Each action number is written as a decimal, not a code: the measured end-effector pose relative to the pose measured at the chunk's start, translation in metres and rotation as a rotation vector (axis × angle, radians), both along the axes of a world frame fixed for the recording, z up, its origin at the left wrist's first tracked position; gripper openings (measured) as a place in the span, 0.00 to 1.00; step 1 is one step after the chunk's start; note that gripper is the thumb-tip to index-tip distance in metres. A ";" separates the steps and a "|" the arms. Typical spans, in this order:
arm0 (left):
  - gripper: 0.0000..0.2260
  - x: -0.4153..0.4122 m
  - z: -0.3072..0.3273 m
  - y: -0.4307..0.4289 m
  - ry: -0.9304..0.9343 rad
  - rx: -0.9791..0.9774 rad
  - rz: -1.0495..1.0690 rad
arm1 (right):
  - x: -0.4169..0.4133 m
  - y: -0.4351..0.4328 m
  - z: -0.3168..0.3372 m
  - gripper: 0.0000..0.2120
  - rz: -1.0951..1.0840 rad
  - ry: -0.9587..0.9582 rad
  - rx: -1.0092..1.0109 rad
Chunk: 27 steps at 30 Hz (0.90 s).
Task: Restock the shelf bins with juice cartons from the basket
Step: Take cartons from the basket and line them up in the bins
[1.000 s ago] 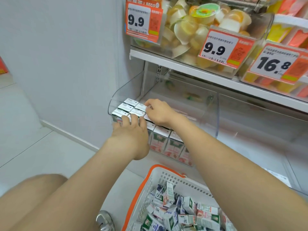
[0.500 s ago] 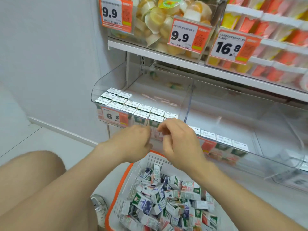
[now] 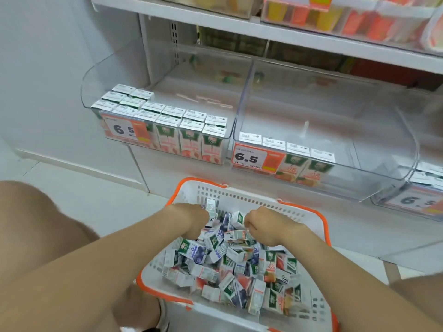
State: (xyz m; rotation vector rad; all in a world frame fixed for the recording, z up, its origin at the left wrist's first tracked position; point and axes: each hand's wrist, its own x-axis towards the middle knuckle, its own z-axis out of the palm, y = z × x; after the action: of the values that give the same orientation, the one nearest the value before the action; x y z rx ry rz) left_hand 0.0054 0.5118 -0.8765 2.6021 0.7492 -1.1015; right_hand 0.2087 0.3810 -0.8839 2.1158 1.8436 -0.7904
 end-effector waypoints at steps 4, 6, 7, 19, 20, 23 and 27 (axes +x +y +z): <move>0.07 -0.004 -0.035 -0.002 -0.081 -0.045 -0.060 | 0.002 0.003 -0.029 0.12 0.068 -0.079 -0.002; 0.17 -0.009 -0.049 -0.004 -0.077 -0.060 -0.115 | -0.007 0.005 -0.042 0.14 0.136 -0.105 -0.004; 0.19 -0.012 -0.056 -0.006 -0.070 -0.061 -0.155 | -0.012 0.005 -0.049 0.15 0.164 -0.115 0.010; 0.21 -0.013 -0.097 -0.024 0.019 0.110 -0.621 | -0.046 -0.028 -0.109 0.30 0.544 -0.369 -0.009; 0.20 -0.013 -0.096 -0.024 -0.010 0.100 -0.625 | -0.045 -0.030 -0.110 0.30 0.570 -0.387 -0.016; 0.19 -0.013 -0.091 -0.024 -0.057 0.084 -0.635 | -0.049 -0.035 -0.105 0.25 0.594 -0.408 -0.046; 0.25 -0.013 -0.077 -0.024 -0.037 0.075 -0.575 | -0.052 -0.035 -0.109 0.28 0.361 -0.301 0.018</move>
State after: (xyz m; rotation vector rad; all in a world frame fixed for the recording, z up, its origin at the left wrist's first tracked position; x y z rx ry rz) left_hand -0.0077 0.4873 -0.9535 2.9812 0.0166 -1.1657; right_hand 0.1562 0.3460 -0.9928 1.7194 1.9805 -0.3509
